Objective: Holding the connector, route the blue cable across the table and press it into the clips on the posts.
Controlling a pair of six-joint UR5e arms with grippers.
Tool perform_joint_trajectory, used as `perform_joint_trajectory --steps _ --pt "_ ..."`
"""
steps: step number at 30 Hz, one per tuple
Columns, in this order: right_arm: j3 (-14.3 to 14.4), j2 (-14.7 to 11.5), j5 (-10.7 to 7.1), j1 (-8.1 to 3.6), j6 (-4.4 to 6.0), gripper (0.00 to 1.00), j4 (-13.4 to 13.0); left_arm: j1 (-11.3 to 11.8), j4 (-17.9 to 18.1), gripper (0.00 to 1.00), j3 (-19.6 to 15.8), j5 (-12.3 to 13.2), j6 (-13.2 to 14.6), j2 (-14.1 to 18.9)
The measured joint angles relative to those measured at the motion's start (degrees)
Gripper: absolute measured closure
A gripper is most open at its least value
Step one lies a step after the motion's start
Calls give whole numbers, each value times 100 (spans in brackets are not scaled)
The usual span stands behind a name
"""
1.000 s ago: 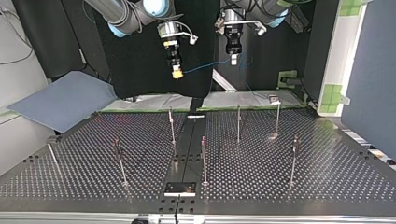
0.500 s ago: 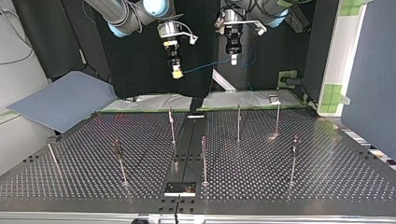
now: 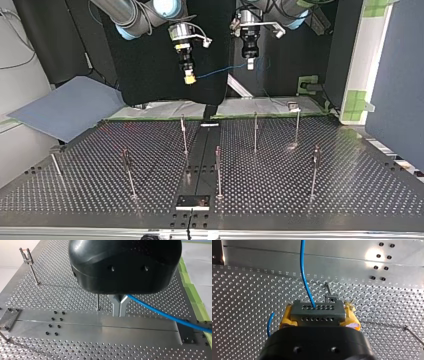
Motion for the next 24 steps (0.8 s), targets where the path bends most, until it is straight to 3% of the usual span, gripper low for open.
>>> perform_joint_trajectory --steps 18,24 --pt "5 0 -1 4 0 100 12 21 -26 100 20 3 0 11" --pt "-14 167 7 93 -37 100 198 58 -213 100 50 16 0 16"
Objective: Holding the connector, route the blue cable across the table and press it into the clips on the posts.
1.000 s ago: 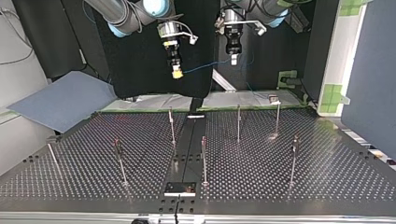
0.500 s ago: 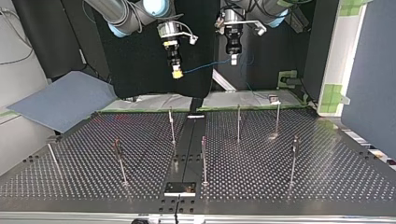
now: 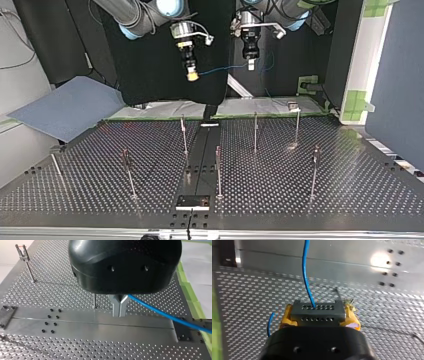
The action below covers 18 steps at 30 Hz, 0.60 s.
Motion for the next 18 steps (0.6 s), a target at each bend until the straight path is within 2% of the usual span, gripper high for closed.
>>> perform_joint_trajectory --steps 7,18 --pt "-4 256 2 19 -6 100 162 3 -31 100 3 1 0 2" --pt "-3 281 2 20 -6 100 171 4 -33 100 3 1 0 2"
